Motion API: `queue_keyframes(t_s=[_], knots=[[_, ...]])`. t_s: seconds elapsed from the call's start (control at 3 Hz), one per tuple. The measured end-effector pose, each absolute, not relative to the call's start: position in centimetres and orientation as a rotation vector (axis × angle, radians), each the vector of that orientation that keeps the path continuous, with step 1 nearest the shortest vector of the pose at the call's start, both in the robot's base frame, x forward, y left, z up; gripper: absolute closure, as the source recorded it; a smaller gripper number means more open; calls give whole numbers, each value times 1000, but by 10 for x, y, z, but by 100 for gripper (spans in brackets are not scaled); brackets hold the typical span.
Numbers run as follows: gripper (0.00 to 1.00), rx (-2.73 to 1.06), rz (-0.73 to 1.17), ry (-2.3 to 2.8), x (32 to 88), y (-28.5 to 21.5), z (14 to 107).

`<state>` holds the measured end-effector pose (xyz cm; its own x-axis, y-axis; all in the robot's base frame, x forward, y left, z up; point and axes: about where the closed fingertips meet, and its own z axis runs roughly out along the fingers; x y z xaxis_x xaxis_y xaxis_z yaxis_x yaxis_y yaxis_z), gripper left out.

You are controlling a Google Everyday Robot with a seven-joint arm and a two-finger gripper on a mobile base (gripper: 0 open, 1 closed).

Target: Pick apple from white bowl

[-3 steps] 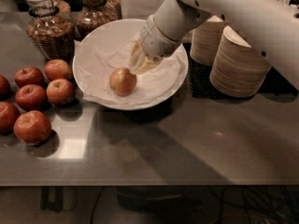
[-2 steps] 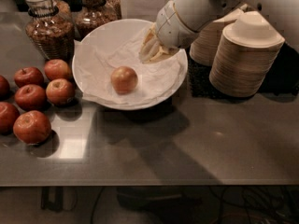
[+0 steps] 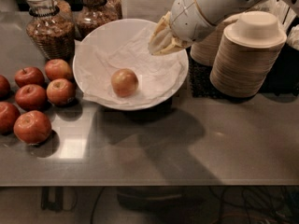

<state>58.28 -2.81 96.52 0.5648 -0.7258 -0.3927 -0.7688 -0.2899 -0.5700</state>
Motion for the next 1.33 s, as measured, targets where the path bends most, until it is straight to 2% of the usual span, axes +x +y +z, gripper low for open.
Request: queue_keyframes(t_s=[0.33,1.0,1.33], knots=[[58,-2034,108,1197,582,-23,959],[11,-1825,340,1332,550,-20,960],[0,-1842,407,1321,534,-11,965]])
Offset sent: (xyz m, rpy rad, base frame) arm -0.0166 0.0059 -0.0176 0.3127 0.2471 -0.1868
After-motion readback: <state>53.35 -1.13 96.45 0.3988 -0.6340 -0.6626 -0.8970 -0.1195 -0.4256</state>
